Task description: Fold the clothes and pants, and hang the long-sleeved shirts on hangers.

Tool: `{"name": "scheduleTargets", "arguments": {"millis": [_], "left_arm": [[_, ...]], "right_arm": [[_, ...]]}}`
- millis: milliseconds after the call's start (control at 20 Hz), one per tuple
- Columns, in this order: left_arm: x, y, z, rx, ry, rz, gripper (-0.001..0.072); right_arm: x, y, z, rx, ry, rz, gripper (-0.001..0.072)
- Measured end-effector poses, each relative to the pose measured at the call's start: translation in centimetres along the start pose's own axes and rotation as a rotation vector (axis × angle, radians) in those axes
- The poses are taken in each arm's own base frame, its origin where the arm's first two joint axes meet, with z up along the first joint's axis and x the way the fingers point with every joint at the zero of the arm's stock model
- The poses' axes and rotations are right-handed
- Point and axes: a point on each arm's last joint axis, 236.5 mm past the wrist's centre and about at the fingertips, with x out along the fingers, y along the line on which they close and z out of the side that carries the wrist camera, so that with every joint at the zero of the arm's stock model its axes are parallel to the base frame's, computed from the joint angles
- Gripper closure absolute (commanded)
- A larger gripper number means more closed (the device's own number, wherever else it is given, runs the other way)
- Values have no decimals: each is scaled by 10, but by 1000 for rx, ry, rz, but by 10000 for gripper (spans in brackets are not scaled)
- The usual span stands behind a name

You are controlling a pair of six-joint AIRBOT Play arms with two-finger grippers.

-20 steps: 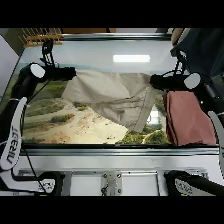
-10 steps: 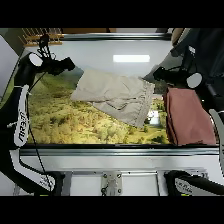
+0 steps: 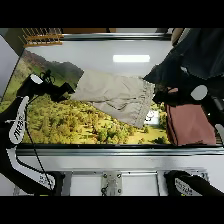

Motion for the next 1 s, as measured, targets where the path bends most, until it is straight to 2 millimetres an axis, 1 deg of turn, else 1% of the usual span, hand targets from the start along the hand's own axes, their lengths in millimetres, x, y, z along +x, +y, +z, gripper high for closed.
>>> {"name": "scheduleTargets", "arguments": {"millis": [100,200,350,450,500,550,600,650,750,800,850,900,950,1000], "left_arm": [[10,-2,-5,-40,-5,-27,36],[15,-7,-5,-57,-18,-45,36],[16,-16,3,-59,-54,-63,36],[17,-22,5,-53,-65,-71,49],[17,-24,6,-50,-73,-73,235],[18,-26,7,-47,-77,-74,437],[18,-28,7,-47,-80,-77,615],[18,-29,8,-46,-84,-79,702],[15,-32,10,-42,-95,-84,702],[11,-33,12,-39,-105,-87,702],[4,-36,16,-37,-121,-92,702],[-4,-38,19,-32,-140,-97,702],[-14,-41,23,-21,-160,-103,702],[-28,-45,26,-1,-183,-110,702]], "right_arm": [[11,-6,-24,42,59,-6,132],[22,-12,-44,86,101,-11,131],[41,-16,-68,167,144,2,131],[56,-12,-82,210,182,19,131],[65,-9,-89,228,203,26,131],[73,-5,-96,236,223,34,131],[82,-1,-102,241,241,40,131],[88,4,-107,242,254,45,131],[99,11,-113,239,264,52,139],[103,14,-114,237,263,55,216],[105,17,-115,236,261,58,482],[107,18,-115,233,260,58,639],[108,19,-116,235,259,59,694],[108,21,-114,235,252,64,694]]}}
